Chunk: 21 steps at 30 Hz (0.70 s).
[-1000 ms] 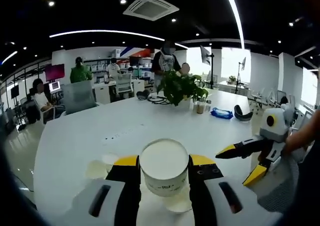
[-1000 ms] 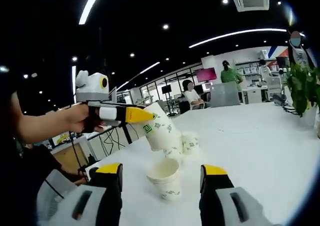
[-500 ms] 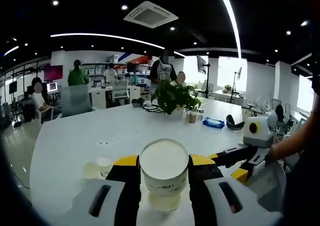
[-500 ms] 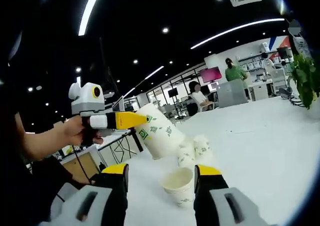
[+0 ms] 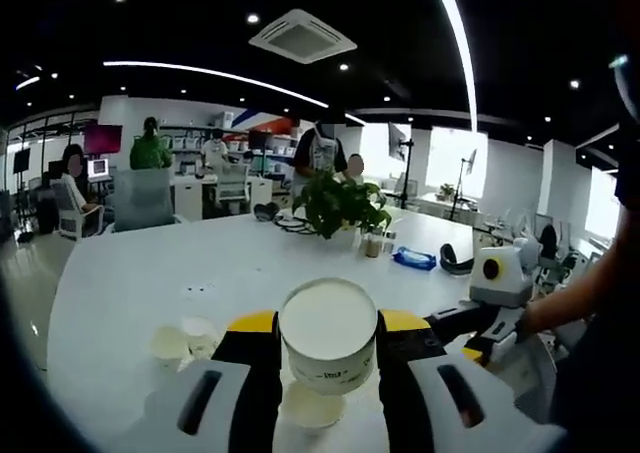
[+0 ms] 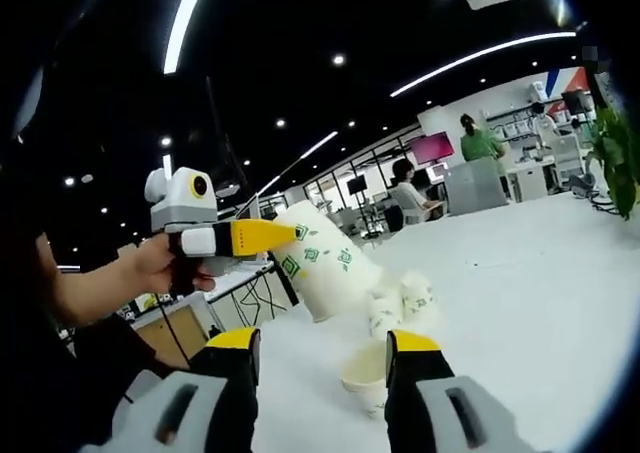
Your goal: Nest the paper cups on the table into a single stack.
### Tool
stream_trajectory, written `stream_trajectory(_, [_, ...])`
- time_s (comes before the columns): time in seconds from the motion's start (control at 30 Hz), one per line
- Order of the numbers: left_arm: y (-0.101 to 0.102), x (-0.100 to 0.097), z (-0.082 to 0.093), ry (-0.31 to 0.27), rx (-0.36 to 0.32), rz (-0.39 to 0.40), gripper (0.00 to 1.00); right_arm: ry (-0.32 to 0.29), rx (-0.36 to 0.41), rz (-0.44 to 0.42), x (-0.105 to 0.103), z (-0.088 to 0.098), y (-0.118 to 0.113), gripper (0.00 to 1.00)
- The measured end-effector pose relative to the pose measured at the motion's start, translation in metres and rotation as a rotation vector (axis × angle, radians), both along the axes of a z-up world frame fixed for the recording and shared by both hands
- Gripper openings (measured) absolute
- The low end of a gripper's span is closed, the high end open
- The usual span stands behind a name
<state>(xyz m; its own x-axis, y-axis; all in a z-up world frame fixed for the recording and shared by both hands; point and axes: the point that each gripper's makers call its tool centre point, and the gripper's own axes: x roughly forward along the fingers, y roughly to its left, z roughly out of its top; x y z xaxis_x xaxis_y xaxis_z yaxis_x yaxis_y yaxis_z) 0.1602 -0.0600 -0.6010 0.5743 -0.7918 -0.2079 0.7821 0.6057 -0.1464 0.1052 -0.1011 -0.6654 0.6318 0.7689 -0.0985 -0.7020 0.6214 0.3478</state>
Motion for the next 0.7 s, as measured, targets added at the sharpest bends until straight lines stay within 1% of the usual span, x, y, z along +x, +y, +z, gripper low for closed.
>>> stream_trajectory(0.1, [-0.002, -0.003, 0.0, 0.007, -0.009, -0.022, 0.35, 0.003, 0.009, 0.001, 0.001, 0.0, 0.0, 0.46])
stream_trajectory(0.23, [-0.007, -0.009, 0.001, 0.007, -0.015, -0.049, 0.35, 0.016, 0.043, 0.003, 0.003, 0.004, 0.002, 0.43])
stream_trajectory(0.37, [-0.013, -0.018, 0.0, 0.013, -0.03, -0.097, 0.35, 0.039, 0.083, 0.012, 0.005, 0.005, 0.003, 0.43])
stream_trajectory(0.43, [-0.016, -0.023, -0.002, 0.01, -0.023, -0.12, 0.35, 0.033, 0.082, 0.014, 0.004, 0.006, 0.004, 0.43])
stream_trajectory(0.5, [-0.015, -0.024, -0.007, 0.004, -0.003, -0.129, 0.35, 0.029, 0.079, 0.028, 0.002, 0.008, 0.006, 0.42])
stream_trajectory(0.6, [-0.014, -0.024, -0.011, 0.012, 0.005, -0.131, 0.35, 0.027, 0.069, 0.037, 0.001, 0.007, 0.007, 0.41])
stream_trajectory(0.7, [-0.011, -0.025, -0.017, 0.038, 0.006, -0.136, 0.35, 0.033, 0.071, 0.036, 0.001, 0.007, 0.005, 0.41])
